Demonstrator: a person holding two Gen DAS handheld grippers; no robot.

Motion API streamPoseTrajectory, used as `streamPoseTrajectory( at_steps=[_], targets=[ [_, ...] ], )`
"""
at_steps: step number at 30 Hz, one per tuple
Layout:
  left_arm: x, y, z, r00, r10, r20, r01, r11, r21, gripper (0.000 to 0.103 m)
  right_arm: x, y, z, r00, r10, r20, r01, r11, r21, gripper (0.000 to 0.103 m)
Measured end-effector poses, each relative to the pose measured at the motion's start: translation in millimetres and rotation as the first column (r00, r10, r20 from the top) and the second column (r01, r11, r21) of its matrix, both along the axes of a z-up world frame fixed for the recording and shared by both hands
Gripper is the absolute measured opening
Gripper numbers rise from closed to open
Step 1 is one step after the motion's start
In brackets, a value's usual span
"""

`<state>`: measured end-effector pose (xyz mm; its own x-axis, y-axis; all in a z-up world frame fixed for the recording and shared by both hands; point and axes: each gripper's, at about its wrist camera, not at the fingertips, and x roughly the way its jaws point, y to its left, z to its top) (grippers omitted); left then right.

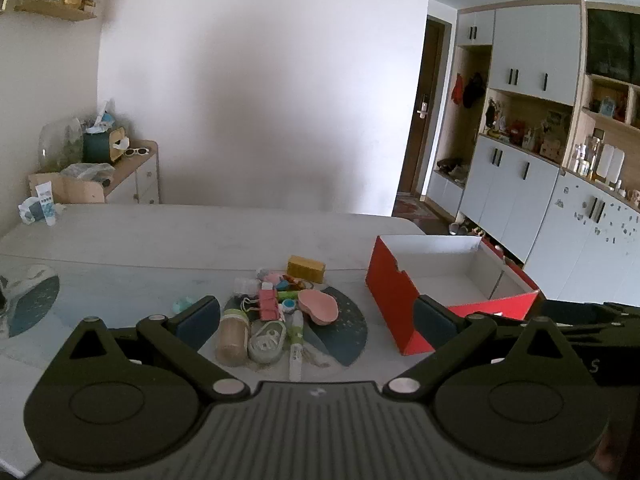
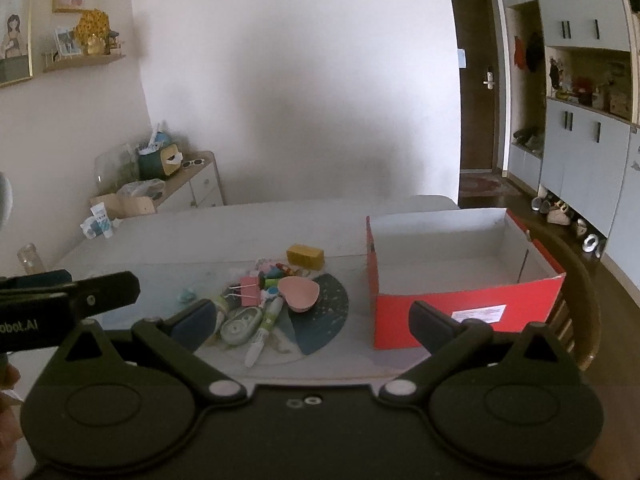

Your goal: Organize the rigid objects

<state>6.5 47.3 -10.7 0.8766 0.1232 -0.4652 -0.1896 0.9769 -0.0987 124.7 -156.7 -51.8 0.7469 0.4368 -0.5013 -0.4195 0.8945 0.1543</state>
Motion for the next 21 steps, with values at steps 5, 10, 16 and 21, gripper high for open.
streamPoseTrajectory(
  at_steps=[5, 10, 16, 21],
  targets=[
    [22.7, 27.6, -4.0, 1.000, -0.010, -0.004, 0.009, 1.000, -0.030, 0.103, 16.0, 19.2, -4.4, 1.000, 0.004, -0.013, -0.004, 1.000, -0.008, 0.102],
    [52.5, 58.2, -13.2, 0.999, -0.044, -0.031, 0.041, 0.997, -0.063, 0.103, 33.9, 46.4, -9.6, 1.000, 0.021, -0.011, -0.022, 1.000, -0.023, 0.102],
    [89.3, 95.4, -26.5, 0.996, -0.059, -0.061, 0.055, 0.996, -0.075, 0.103, 58.5, 75.9, -21.7, 0.999, 0.028, -0.022, -0.029, 0.999, -0.042, 0.102],
    [118.4, 131.4, -47.2, 0.993, -0.022, -0.119, 0.010, 0.995, -0.102, 0.103, 76.6, 97.8, -36.6, 0.998, 0.024, -0.059, -0.028, 0.997, -0.068, 0.102]
  ],
)
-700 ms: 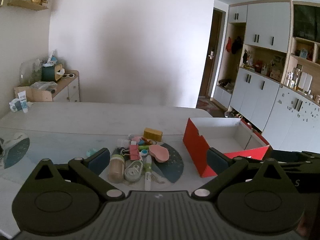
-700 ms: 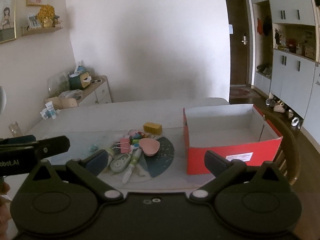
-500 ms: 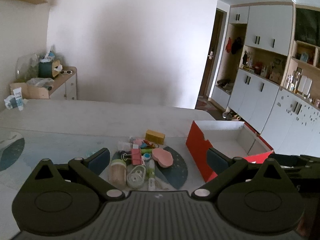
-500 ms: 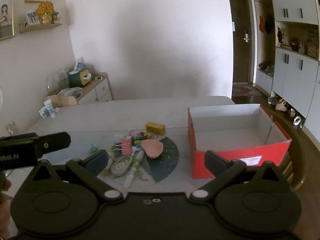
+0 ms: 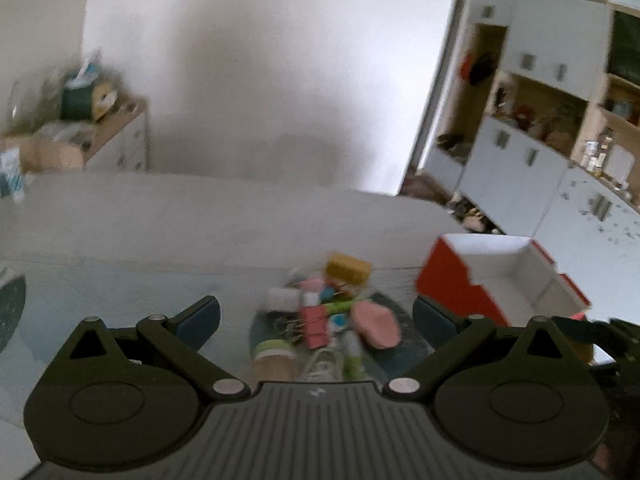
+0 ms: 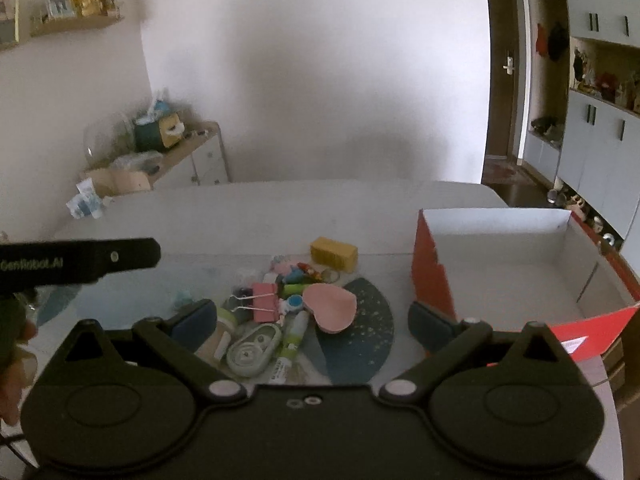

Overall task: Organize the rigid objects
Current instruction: 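Reach the left tool toward the teal eraser and the right tool toward the glue stick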

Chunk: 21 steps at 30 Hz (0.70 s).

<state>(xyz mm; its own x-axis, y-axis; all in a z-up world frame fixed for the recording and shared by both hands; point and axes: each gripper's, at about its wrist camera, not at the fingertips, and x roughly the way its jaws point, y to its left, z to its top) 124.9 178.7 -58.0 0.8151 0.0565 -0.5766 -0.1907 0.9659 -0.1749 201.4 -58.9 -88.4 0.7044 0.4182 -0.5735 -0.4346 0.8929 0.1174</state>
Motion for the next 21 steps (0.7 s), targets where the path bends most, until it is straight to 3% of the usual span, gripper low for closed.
streamPoseTrajectory(
  at_steps=[6, 13, 16, 21],
  targets=[
    [26.4, 52.4, -33.5, 0.989, 0.127, -0.070, -0.133, 0.987, -0.090, 0.103, 19.0, 24.9, -19.7, 0.999, 0.010, -0.044, -0.011, 0.999, -0.041, 0.100],
    [57.8, 80.8, -70.6, 0.990, 0.064, -0.128, -0.061, 0.998, 0.028, 0.103, 40.9, 50.4, -47.4, 0.992, 0.012, -0.125, -0.024, 0.996, -0.091, 0.092],
    [67.0, 87.1, -88.9, 0.987, 0.027, -0.157, -0.023, 0.999, 0.028, 0.103, 50.1, 60.9, -61.5, 0.987, 0.007, -0.162, -0.027, 0.992, -0.121, 0.085],
    [78.1, 98.7, -114.5, 0.980, 0.074, -0.186, -0.057, 0.994, 0.097, 0.103, 61.1, 75.4, -85.3, 0.979, -0.001, -0.205, -0.036, 0.983, -0.178, 0.077]
  ],
)
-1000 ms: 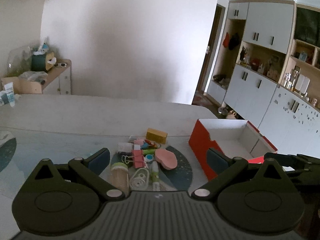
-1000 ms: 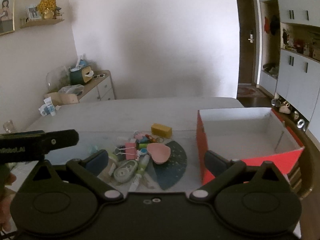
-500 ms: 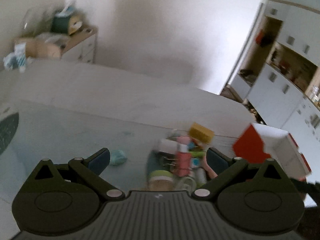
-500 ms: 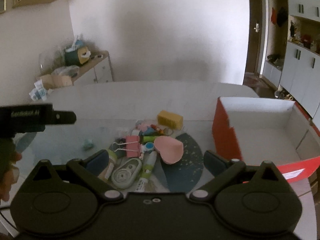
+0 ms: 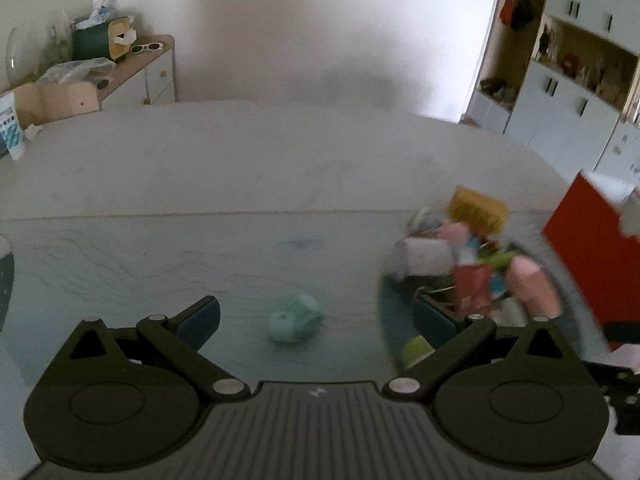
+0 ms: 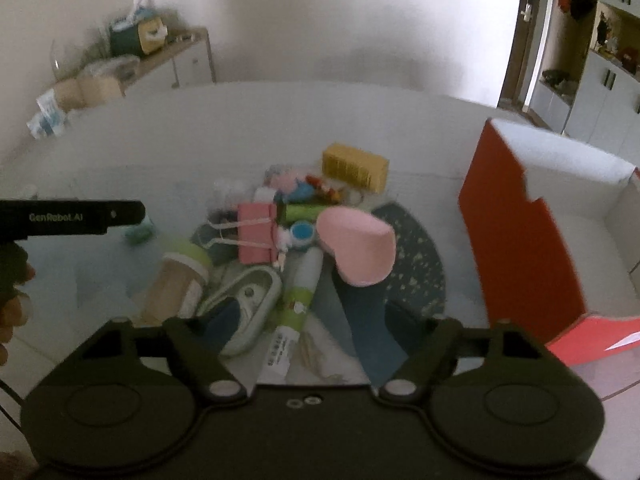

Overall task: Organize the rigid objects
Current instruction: 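Reach the left tool toward the teal eraser and the right tool toward the glue stick, then grasp the teal eraser with the left tool while the right tool grasps the green glue stick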

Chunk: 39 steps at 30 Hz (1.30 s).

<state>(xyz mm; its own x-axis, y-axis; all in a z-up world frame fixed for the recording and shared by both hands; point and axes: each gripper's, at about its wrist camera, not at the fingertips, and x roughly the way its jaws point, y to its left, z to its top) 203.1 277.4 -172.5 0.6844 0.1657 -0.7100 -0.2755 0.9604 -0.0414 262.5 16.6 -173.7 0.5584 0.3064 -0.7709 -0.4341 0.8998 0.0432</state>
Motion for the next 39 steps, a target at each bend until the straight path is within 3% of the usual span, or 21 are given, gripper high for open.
streamPoseTrajectory(
  at_steps=[9, 13, 18, 21, 25, 28, 39],
  targets=[
    [12.8, 13.4, -26.1, 0.999, 0.001, -0.040, 0.000, 1.000, 0.019, 0.102, 8.1, 14.8, -28.4, 0.997, -0.003, -0.080, -0.002, 0.998, -0.062, 0.062],
    [16.3, 15.2, -29.8, 0.999, -0.009, -0.041, 0.010, 1.000, 0.026, 0.092, 11.3, 18.2, -35.8, 0.994, -0.019, -0.104, 0.011, 0.997, -0.077, 0.053],
    [19.4, 16.8, -34.5, 0.999, -0.009, -0.045, 0.010, 1.000, 0.023, 0.074, 14.3, 22.8, -39.8, 0.994, -0.031, -0.109, 0.022, 0.996, -0.085, 0.047],
    [19.6, 16.5, -35.3, 0.999, -0.016, -0.041, 0.017, 0.999, 0.031, 0.063, 15.5, 25.0, -39.1, 0.994, -0.036, -0.106, 0.027, 0.996, -0.085, 0.040],
    [20.3, 13.3, -36.3, 0.999, -0.022, -0.040, 0.024, 0.998, 0.058, 0.047, 16.7, 32.1, -37.7, 0.995, -0.031, -0.092, 0.021, 0.994, -0.106, 0.022],
    [20.2, 12.5, -36.0, 0.999, -0.029, -0.037, 0.031, 0.998, 0.059, 0.035, 16.7, 35.5, -36.4, 0.996, -0.032, -0.089, 0.021, 0.993, -0.114, 0.017],
    [5.1, 4.4, -21.9, 0.999, -0.028, -0.030, 0.029, 0.999, 0.027, 0.035, 3.3, 23.3, -22.8, 0.995, -0.046, -0.085, 0.038, 0.996, -0.085, 0.016]
  ],
)
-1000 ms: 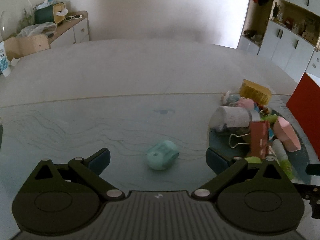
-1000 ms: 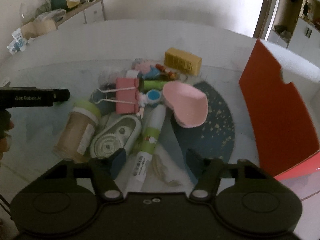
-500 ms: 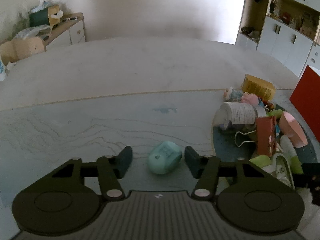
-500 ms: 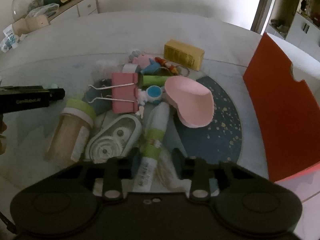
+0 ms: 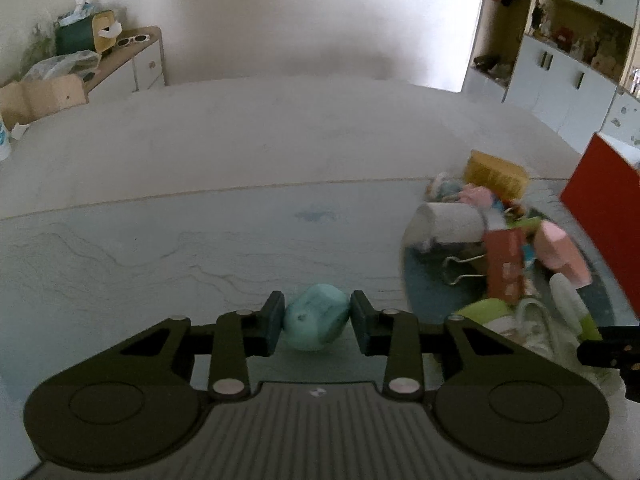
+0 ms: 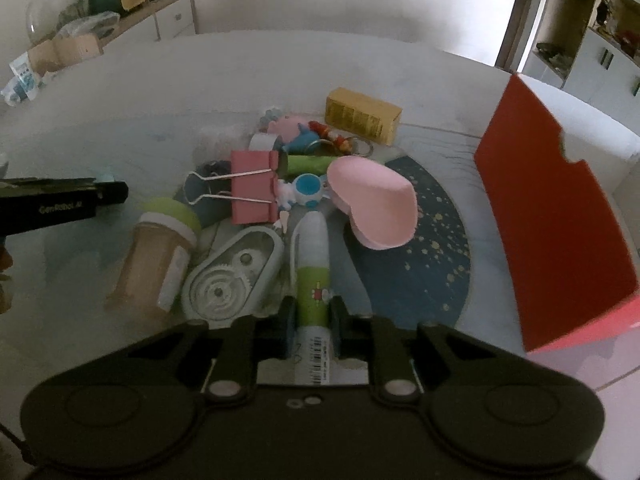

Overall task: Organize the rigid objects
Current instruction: 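Grasp the teal eraser with the left tool while the right tool grasps the green glue stick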

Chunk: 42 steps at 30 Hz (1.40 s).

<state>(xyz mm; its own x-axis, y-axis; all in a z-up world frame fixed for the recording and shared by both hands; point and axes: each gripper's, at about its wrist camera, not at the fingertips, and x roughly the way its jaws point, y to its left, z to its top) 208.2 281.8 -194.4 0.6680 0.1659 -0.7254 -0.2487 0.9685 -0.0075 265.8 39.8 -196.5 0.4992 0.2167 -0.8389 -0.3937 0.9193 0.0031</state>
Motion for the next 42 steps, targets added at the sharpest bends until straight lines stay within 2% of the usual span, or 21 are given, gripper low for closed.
streamPoseTrajectory(
  at_steps=[12, 22, 34, 42],
  targets=[
    [-17.3, -46.0, 64.8, 0.997, -0.063, 0.052, 0.066, 0.997, -0.041, 0.035, -19.4, -38.2, 65.0, 0.998, 0.002, 0.065, -0.009, 0.995, 0.100, 0.017],
    [10.6, -123.5, 108.1, 0.981, -0.159, 0.110, 0.161, 0.987, -0.009, 0.035, -2.2, -100.8, 112.1, 0.992, -0.009, 0.126, -0.011, 0.987, 0.161, 0.016],
    [87.1, -242.4, 120.3, 0.963, -0.234, 0.131, 0.235, 0.972, 0.009, 0.035, 50.5, -193.9, 114.1, 0.989, -0.021, 0.149, -0.002, 0.988, 0.153, 0.016],
    [147.1, -309.4, 109.6, 0.956, -0.282, 0.085, 0.282, 0.959, 0.017, 0.035, 82.0, -244.9, 104.2, 0.989, -0.022, 0.149, 0.003, 0.992, 0.127, 0.016]
  ],
)
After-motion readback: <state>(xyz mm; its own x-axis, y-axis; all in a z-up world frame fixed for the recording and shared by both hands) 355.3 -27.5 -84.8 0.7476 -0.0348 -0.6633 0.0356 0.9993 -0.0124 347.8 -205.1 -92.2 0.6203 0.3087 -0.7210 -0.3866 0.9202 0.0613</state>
